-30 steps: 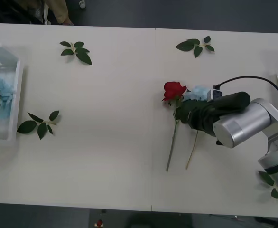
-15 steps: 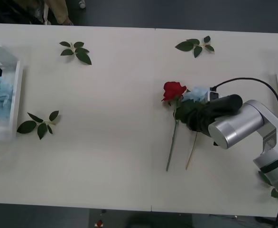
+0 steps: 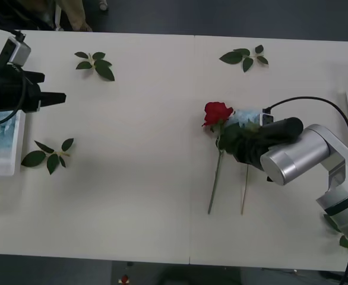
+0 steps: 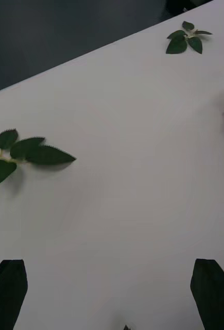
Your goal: Put the red flowers into the right box and the blue flowers into the left box
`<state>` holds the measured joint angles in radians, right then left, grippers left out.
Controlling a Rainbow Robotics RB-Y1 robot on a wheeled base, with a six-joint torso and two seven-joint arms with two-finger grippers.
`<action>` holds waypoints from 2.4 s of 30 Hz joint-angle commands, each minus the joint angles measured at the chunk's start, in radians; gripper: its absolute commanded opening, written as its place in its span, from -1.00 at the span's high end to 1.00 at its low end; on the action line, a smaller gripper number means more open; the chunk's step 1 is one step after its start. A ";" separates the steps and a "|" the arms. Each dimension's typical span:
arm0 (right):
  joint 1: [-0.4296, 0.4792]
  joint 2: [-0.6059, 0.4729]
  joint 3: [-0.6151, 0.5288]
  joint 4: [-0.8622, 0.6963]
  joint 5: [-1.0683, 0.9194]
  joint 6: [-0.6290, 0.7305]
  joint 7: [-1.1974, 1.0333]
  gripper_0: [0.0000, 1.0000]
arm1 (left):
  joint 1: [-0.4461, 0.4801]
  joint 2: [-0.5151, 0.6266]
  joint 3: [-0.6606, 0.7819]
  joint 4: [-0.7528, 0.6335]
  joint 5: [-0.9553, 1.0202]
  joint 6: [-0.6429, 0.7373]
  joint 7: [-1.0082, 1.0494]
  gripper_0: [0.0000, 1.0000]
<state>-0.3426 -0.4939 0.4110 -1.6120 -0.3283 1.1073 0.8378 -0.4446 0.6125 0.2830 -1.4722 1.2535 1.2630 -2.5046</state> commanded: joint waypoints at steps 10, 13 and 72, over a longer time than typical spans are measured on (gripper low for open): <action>-0.009 -0.009 -0.089 -0.097 -0.120 0.042 -0.016 1.00 | 0.253 -0.227 -0.093 -0.623 -0.365 -0.017 0.302 -0.86; 0.005 -0.041 -0.123 -0.164 -0.186 0.060 -0.008 1.00 | 0.317 -0.189 -0.149 -0.694 -0.341 -0.080 0.348 -0.86; 0.165 0.015 -0.256 -0.466 -1.184 -0.474 1.103 1.00 | 0.310 0.052 -0.398 -0.698 0.245 -0.401 0.596 -0.86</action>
<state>-0.1675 -0.5010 0.1389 -2.0674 -1.5163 0.6598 1.8644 -0.0754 0.6352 -0.0764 -2.1570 1.5325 0.8684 -1.8981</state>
